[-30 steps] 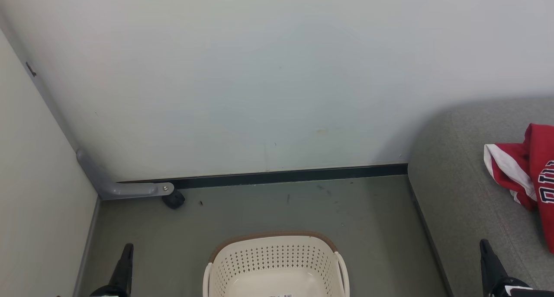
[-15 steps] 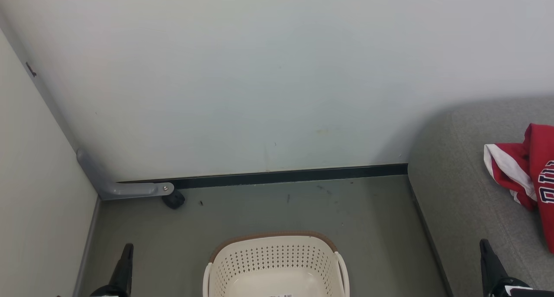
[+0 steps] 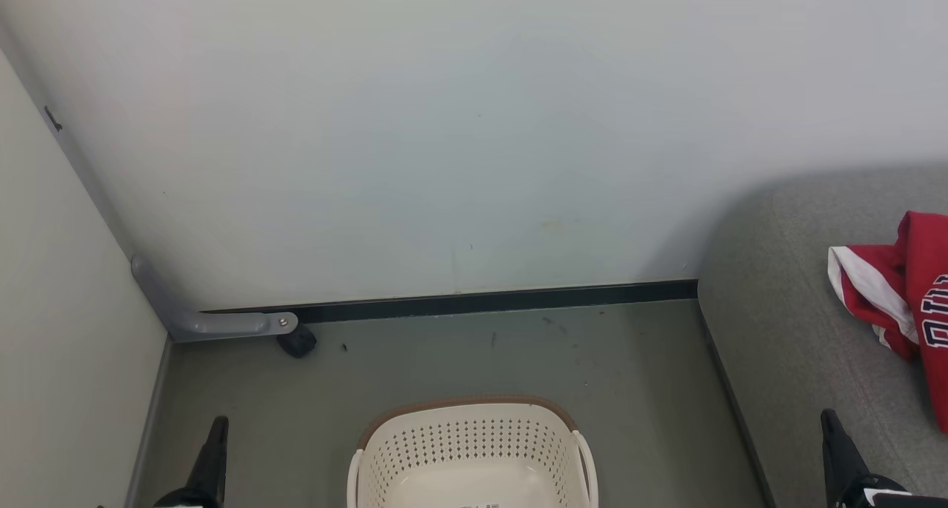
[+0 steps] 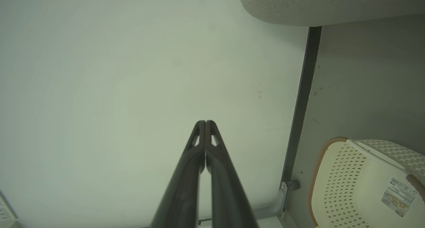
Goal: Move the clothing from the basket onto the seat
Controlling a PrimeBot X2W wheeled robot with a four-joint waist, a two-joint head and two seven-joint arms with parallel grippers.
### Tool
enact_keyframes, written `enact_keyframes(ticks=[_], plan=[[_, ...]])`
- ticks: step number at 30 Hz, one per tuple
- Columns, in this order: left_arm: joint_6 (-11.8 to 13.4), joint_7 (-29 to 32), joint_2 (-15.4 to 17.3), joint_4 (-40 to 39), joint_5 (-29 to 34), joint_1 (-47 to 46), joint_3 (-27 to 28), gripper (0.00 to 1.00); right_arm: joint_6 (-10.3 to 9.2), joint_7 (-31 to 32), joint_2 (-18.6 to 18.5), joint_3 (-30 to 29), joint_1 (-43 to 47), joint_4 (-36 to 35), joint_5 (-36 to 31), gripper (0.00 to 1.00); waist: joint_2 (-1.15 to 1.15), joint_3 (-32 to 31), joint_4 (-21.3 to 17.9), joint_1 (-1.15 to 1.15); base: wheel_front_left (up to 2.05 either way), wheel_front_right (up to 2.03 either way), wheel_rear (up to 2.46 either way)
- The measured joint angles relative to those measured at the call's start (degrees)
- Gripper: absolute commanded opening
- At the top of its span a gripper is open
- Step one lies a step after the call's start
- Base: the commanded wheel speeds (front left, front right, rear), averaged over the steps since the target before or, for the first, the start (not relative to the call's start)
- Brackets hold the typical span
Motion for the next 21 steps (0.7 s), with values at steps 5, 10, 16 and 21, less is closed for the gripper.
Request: enact_keyframes(ticks=[5,10,16,21], plan=[[0.0,0.0,0.0,0.0,0.0,0.0,0.0,0.0,0.0,0.0,0.0,0.0,0.0,0.0,0.0,0.0,0.0,0.0,0.0,-0.01,0.0,0.0,0.0],[0.0,0.0,0.0,0.0,0.0,0.0,0.0,0.0,0.0,0.0,0.0,0.0,0.0,0.0,0.0,0.0,0.0,0.0,0.0,-0.01,0.0,0.0,0.0],[0.0,0.0,0.0,0.0,0.0,0.0,0.0,0.0,0.0,0.0,0.0,0.0,0.0,0.0,0.0,0.0,0.0,0.0,0.0,-0.01,0.0,0.0,0.0],[0.0,0.0,0.0,0.0,0.0,0.0,0.0,0.0,0.0,0.0,0.0,0.0,0.0,0.0,0.0,0.0,0.0,0.0,0.0,0.0,0.0,0.0,0.0]])
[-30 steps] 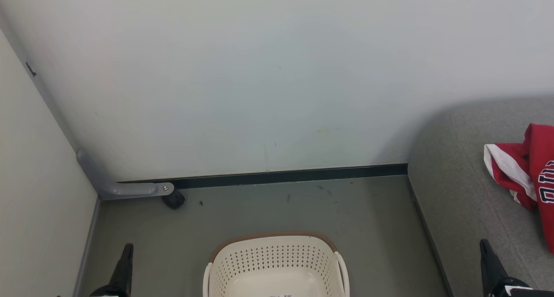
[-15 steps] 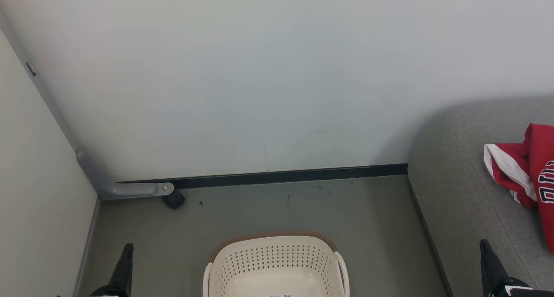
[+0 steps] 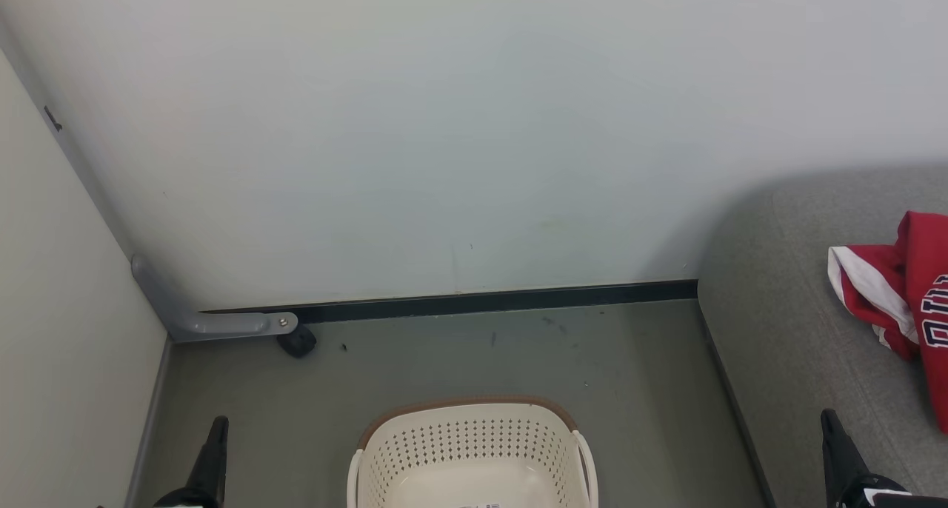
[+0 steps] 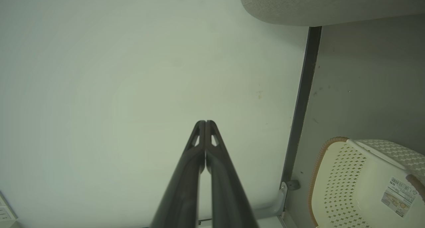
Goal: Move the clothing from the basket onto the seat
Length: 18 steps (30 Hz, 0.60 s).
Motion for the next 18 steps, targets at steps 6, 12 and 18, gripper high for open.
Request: enact_keyframes(ticks=[6,12,18], plan=[[0.0,0.0,0.0,0.0,0.0,0.0,0.0,0.0,0.0,0.0,0.0,0.0,0.0,0.0,0.0,0.0,0.0,0.0,0.0,0.0,0.0,0.0,0.0],[0.0,0.0,0.0,0.0,0.0,0.0,0.0,0.0,0.0,0.0,0.0,0.0,0.0,0.0,0.0,0.0,0.0,0.0,0.0,0.0,0.0,0.0,0.0],[0.0,0.0,0.0,0.0,0.0,0.0,0.0,0.0,0.0,0.0,0.0,0.0,0.0,0.0,0.0,0.0,0.0,0.0,0.0,0.0,0.0,0.0,0.0]])
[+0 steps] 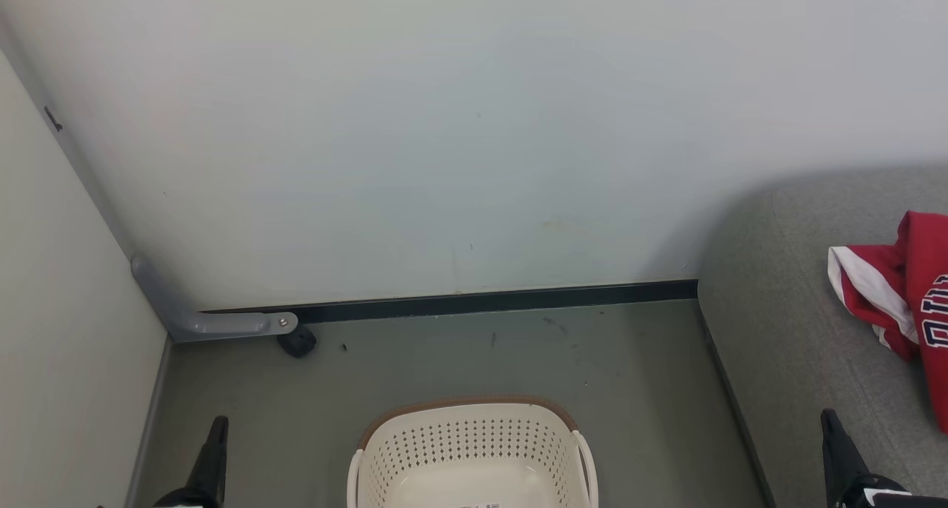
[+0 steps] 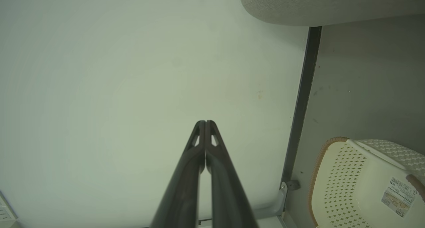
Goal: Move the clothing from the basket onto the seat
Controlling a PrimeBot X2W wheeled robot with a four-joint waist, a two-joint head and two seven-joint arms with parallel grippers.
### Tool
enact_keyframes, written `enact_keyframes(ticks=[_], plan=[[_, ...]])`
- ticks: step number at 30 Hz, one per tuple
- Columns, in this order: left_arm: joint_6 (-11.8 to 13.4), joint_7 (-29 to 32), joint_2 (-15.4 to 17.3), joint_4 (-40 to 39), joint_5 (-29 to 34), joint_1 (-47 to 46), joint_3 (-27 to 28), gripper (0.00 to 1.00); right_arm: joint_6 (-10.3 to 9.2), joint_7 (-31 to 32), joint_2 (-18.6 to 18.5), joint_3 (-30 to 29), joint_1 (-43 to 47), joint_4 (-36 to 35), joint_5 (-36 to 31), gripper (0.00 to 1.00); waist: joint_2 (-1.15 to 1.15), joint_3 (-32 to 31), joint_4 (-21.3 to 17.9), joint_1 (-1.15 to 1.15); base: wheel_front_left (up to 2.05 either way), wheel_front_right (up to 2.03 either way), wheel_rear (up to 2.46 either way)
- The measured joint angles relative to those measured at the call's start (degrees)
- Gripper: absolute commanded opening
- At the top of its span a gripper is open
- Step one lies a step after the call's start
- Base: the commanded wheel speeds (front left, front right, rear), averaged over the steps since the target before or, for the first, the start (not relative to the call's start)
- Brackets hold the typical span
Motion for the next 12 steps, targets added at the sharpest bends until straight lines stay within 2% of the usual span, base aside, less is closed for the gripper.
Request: enact_keyframes(ticks=[12], plan=[[0.0,0.0,0.0,0.0,0.0,0.0,0.0,0.0,0.0,0.0,0.0,0.0,0.0,0.0,0.0,0.0,0.0,0.0,0.0,0.0,0.0,0.0,0.0]])
